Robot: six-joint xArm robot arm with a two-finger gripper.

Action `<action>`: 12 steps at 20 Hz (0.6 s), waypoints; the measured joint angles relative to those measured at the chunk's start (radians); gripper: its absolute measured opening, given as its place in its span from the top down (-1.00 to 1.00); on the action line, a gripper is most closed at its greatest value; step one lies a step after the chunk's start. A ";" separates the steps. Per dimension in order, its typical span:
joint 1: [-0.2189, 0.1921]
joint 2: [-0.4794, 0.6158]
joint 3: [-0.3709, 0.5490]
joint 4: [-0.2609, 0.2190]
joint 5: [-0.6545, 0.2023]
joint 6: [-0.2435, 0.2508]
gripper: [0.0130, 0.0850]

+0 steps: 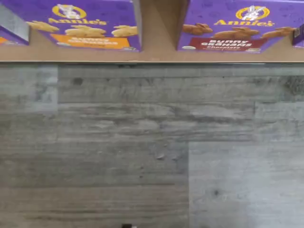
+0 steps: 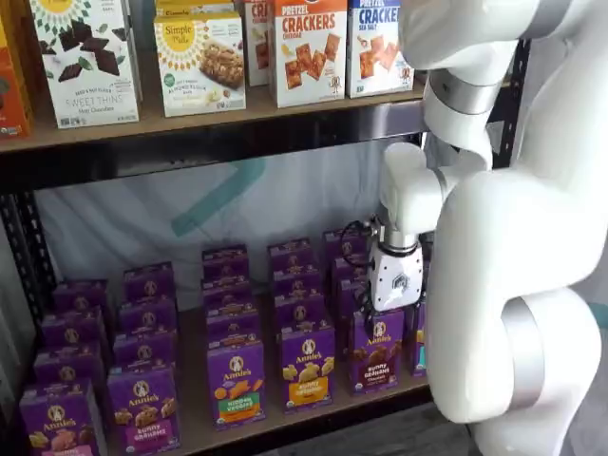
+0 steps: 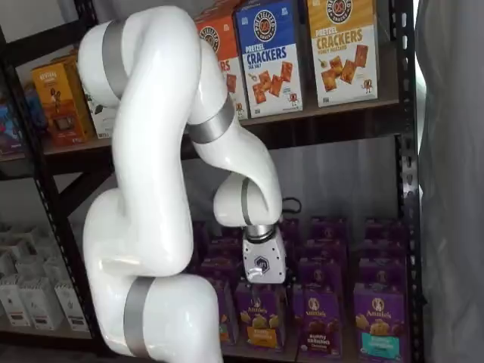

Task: Pick up the purple box with a brown patch in the center, on the bottom shelf, the fifth box from the left

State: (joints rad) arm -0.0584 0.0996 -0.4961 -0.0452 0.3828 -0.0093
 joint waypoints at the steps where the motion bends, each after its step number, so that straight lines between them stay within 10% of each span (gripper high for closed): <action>1: -0.005 0.029 -0.015 -0.006 -0.014 0.000 -1.00; 12: -0.011 0.278 -0.198 -0.018 -0.112 0.006 -1.00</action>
State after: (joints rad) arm -0.0692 0.3775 -0.6944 -0.0636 0.2705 -0.0034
